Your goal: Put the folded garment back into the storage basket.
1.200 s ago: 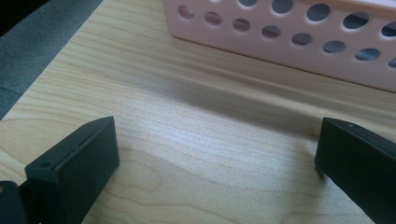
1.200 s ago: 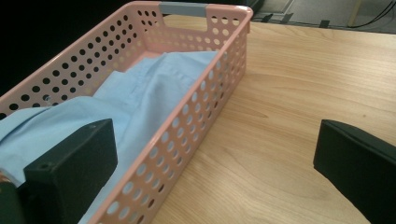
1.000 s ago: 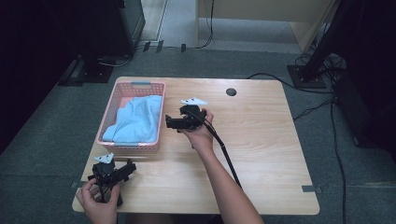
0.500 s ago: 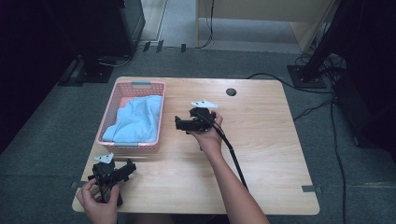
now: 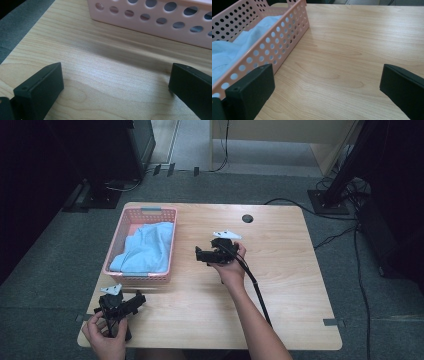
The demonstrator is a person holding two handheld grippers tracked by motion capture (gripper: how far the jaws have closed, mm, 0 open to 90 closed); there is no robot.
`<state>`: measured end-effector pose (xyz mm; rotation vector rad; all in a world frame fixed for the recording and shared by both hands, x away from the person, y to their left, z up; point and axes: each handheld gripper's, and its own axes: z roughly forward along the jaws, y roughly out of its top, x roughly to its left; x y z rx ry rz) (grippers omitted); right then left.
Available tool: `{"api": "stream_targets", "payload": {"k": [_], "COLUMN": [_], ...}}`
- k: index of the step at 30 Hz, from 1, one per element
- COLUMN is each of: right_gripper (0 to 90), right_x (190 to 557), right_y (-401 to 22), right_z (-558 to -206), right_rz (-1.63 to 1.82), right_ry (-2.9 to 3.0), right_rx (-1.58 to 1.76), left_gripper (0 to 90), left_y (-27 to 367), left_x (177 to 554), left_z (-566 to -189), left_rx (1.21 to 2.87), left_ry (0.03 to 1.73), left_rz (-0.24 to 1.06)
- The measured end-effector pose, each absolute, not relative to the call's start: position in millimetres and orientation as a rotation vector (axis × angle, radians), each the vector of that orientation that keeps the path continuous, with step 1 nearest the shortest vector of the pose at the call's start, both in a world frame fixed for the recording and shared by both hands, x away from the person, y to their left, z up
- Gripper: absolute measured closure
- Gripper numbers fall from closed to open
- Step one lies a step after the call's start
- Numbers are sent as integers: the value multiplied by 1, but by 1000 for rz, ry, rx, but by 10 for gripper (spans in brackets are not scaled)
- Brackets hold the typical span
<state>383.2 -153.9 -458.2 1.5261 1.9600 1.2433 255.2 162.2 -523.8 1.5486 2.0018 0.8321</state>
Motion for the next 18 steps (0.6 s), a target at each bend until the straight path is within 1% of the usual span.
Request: {"api": "stream_targets", "payload": {"k": [18], "right_gripper": [0], "right_x": [377], "right_y": [-172], "right_z": [-473], "right_rz": [1207], "right_ry": [1947], "right_rx": [1567], "left_gripper": [0], "left_y": [162], "left_x": [255], "left_z": [-524], "left_rx": [1548], "left_ry": [2002], "left_rz": [832]}}
